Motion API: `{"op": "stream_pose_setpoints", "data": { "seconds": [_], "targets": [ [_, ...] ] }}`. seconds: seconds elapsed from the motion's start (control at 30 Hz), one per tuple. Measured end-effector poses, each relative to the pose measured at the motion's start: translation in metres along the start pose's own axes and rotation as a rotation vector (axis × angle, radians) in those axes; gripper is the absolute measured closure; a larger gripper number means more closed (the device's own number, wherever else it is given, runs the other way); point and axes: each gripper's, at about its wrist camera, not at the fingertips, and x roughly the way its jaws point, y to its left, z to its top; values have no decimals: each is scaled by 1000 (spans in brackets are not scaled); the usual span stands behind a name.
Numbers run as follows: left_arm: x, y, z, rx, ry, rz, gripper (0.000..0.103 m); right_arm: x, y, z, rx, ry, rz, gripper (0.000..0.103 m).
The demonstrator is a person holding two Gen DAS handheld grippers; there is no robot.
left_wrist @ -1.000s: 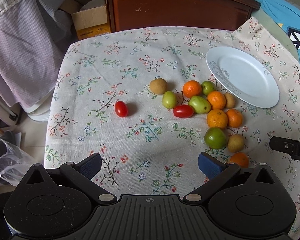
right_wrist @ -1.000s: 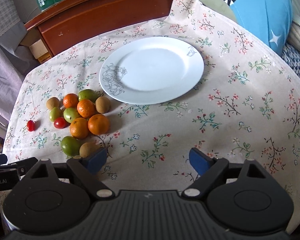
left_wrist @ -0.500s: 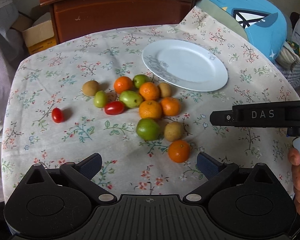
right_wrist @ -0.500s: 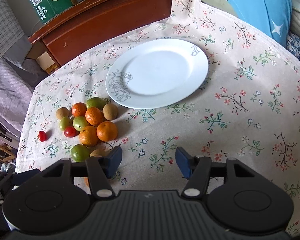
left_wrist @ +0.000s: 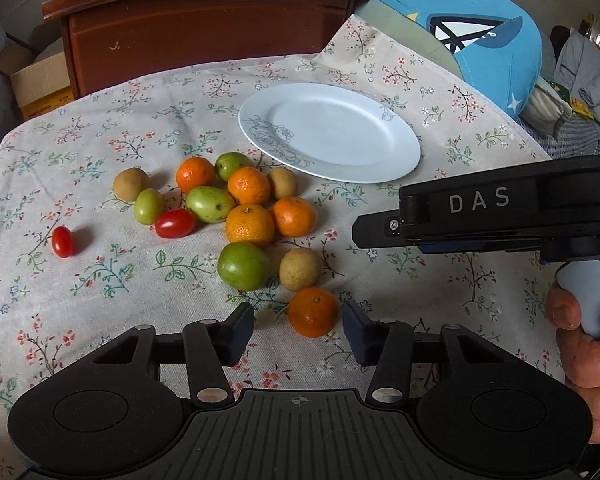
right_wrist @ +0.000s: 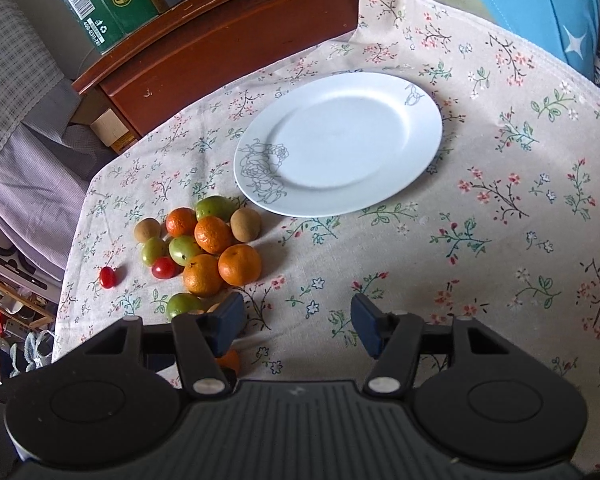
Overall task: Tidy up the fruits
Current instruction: 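Grasp an orange with the left tool while the right tool grasps a brown kiwi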
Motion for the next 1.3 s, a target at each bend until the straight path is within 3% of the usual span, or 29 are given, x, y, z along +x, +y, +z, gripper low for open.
{"op": "stream_pose_setpoints", "data": {
  "seconds": [0.13,0.3,0.7,0.77,0.83,0.93,1.03,1.3],
  "targets": [
    [3,0,-2,-4,1,-36,74,5,5,-2,-10,15,44,58],
    [0,2,-3,-17,-2,-34,76,13,10,-3,-23,37,84,65],
    [8,4,-1,-38,13,-32,67,17,8,-4,-9,51,87,66],
    [9,1,0,-26,15,-50,54,18,6,-4,0,51,84,65],
    [10,-4,-1,6,17,-38,53,18,6,-3,1,53,85,65],
    [9,-6,-2,23,9,-20,57,20,7,-4,-5,57,92,65],
    [5,-1,-2,4,1,-18,76,21,9,-4,-19,55,102,65],
    [-9,5,-6,8,5,23,77,26,17,-4,-56,58,130,65]
  ]
}}
